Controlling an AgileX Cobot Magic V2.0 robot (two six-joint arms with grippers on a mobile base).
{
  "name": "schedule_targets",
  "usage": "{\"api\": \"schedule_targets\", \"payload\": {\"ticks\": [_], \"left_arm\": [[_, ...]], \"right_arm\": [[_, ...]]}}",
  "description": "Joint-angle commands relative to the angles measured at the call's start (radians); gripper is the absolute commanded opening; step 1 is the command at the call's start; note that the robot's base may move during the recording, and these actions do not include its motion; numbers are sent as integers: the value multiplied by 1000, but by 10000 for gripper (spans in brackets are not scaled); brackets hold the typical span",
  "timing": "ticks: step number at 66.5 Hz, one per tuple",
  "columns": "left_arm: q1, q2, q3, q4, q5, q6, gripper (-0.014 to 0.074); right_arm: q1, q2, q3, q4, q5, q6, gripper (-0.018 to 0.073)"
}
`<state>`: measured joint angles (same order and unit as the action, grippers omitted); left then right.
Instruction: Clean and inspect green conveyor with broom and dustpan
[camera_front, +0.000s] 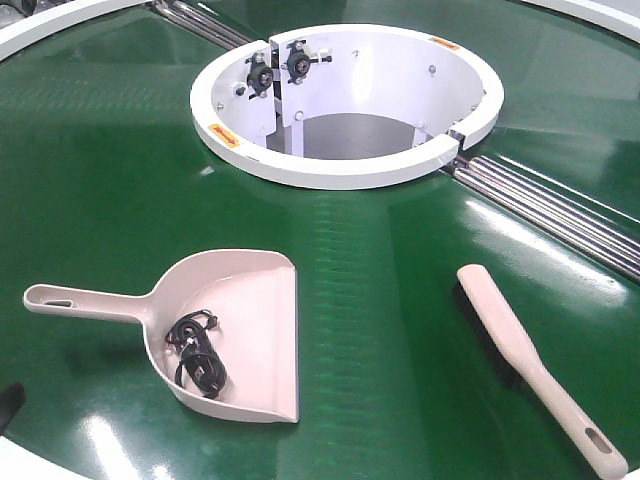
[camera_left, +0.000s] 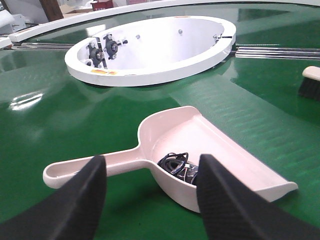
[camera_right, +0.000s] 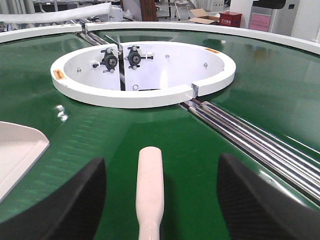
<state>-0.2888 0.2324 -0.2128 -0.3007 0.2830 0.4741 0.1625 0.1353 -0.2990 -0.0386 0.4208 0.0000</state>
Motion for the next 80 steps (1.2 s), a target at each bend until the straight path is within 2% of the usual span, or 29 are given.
{"api": "schedule_targets", "payload": {"ticks": [1,8,12,14,21,77,80], "left_arm": [[-6,9,-27,-17,-75,-15,332],[-6,9,-27,-17,-69,-15,156],[-6,9,-27,-22,-67,-15,24],[-6,9,-27,-27,-64,-15,-10],[-6,9,-27,-52,-65,-15,-8],[-6,8,-24,-50,-62,-15,-8],[-4,4,-16,-32,-66,-14,-8]], "right_arm": [[-5,12,-24,0,-68,-14,391],[-5,12,-24,0,-63,-14,214],[-5,12,-24,0,-62,-14,56],[-5,12,-24,0,-62,-14,-13],[-5,12,-24,11,-62,-10,-11],[-5,12,-24,11,-62,-10,-9],[-5,12,-24,11,-62,-10,-9]]}}
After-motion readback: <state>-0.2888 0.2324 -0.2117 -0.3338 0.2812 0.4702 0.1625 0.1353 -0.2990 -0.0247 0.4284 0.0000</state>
